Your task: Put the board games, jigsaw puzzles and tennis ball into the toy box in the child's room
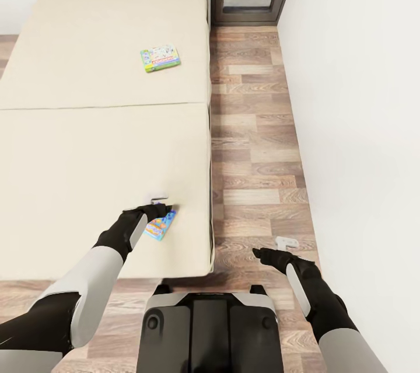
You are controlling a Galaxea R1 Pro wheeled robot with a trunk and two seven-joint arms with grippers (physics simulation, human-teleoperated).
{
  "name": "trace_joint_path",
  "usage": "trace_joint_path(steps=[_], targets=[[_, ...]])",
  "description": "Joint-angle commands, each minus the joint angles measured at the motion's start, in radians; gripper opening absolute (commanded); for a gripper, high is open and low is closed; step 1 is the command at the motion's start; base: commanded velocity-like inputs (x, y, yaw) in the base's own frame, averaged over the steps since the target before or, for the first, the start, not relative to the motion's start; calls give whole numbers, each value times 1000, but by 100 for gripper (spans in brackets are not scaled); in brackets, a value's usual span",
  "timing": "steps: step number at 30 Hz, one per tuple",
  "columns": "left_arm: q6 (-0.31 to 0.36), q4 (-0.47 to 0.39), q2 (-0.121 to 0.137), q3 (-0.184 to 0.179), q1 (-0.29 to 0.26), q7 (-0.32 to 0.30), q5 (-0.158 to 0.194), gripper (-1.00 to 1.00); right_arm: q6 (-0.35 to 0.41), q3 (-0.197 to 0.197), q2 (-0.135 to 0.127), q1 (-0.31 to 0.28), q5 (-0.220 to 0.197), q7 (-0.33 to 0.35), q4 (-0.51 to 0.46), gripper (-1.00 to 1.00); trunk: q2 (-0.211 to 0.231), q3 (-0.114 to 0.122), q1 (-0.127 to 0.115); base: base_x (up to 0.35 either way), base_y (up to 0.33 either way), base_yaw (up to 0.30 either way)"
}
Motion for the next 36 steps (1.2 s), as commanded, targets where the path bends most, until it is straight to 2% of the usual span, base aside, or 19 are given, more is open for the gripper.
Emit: trace_joint_path(steps=[1, 36], targets=[[6, -2, -1, 8, 0, -4, -1, 100, 6, -4, 1, 0, -1, 4, -1, 100, -2, -1, 0, -45, 0, 0], [6, -2, -1, 8, 0, -5, -1, 100, 3, -6, 1, 0, 4, 3, 23, 100, -2, -1, 0, -104, 0, 0]])
